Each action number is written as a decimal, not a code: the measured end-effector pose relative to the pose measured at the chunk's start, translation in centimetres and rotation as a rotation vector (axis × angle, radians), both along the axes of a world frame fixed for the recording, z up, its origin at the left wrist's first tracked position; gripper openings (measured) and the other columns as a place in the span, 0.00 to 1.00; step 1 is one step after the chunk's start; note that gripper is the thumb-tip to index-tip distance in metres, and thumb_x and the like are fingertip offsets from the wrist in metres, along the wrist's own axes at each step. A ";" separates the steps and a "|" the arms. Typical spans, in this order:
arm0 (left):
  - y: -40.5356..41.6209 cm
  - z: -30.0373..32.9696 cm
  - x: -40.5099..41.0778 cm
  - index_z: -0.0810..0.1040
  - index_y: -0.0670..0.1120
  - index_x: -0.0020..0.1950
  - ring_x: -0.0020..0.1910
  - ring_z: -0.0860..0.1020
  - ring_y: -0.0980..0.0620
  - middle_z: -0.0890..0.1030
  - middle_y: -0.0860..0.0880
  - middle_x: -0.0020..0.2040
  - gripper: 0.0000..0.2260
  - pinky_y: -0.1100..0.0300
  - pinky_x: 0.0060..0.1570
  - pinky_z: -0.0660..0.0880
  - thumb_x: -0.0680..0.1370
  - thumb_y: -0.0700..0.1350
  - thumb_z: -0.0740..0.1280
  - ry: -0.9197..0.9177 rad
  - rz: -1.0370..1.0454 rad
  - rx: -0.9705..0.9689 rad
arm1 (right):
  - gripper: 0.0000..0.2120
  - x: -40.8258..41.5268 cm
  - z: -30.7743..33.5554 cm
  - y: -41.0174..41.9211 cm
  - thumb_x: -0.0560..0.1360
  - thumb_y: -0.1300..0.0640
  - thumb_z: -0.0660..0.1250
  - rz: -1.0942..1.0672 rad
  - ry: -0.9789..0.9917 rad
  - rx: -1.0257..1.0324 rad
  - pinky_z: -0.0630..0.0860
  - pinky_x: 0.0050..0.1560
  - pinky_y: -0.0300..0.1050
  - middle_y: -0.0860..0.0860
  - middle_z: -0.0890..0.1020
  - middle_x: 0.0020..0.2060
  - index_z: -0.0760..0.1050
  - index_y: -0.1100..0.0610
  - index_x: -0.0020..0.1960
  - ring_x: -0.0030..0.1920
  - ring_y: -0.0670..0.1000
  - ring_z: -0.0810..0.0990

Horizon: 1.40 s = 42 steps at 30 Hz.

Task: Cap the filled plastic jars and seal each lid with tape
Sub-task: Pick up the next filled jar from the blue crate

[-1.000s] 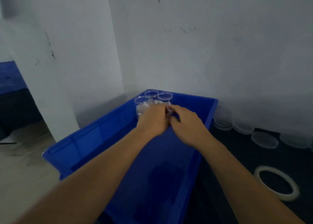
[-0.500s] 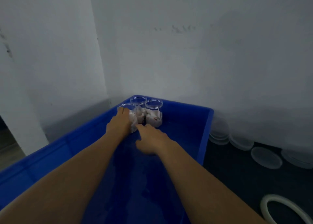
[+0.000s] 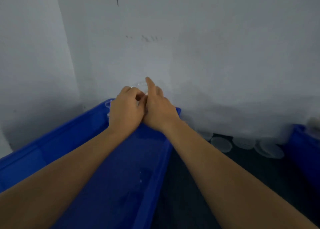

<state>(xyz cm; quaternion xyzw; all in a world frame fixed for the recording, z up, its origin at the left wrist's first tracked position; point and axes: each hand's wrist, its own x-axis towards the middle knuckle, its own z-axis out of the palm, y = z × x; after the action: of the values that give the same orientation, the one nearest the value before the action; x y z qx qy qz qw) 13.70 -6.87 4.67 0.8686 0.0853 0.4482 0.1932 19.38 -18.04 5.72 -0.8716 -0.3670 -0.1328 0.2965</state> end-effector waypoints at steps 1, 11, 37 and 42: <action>-2.0 0.6 -0.5 0.82 0.47 0.52 0.42 0.79 0.55 0.80 0.51 0.51 0.06 0.65 0.43 0.73 0.84 0.48 0.68 -0.049 -0.050 -0.018 | 0.47 -0.5 0.4 -1.9 0.78 0.45 0.70 -0.032 -0.019 0.079 0.77 0.60 0.63 0.57 0.67 0.76 0.41 0.43 0.84 0.65 0.62 0.77; -17.7 -4.2 -8.6 0.75 0.57 0.68 0.56 0.75 0.57 0.63 0.60 0.73 0.14 0.56 0.48 0.78 0.82 0.51 0.68 0.221 -0.386 -0.037 | 0.36 -7.7 -6.9 -19.3 0.73 0.45 0.75 -0.209 -0.024 0.299 0.74 0.41 0.46 0.44 0.74 0.62 0.57 0.40 0.73 0.50 0.50 0.81; -20.6 -16.8 -8.1 0.61 0.67 0.76 0.65 0.72 0.72 0.67 0.73 0.68 0.34 0.73 0.51 0.74 0.74 0.62 0.73 0.141 -0.454 -0.474 | 0.39 -7.0 -18.5 -29.2 0.77 0.41 0.72 -0.234 0.251 0.119 0.67 0.70 0.38 0.33 0.63 0.74 0.53 0.35 0.80 0.73 0.34 0.62; -20.6 -17.3 -4.6 0.56 0.71 0.79 0.68 0.69 0.76 0.67 0.80 0.68 0.40 0.79 0.55 0.70 0.72 0.62 0.74 0.140 -0.497 -0.570 | 0.27 -1.3 -17.9 -29.5 0.82 0.53 0.67 -0.339 0.191 0.049 0.69 0.67 0.41 0.39 0.67 0.72 0.64 0.43 0.78 0.72 0.43 0.66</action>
<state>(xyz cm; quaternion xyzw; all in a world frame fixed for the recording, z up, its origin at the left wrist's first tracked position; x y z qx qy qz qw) 9.08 -27.51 -12.58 0.8028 0.0061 0.2854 0.5234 18.08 -47.49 -12.23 -0.9222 -0.1820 -0.1061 0.3244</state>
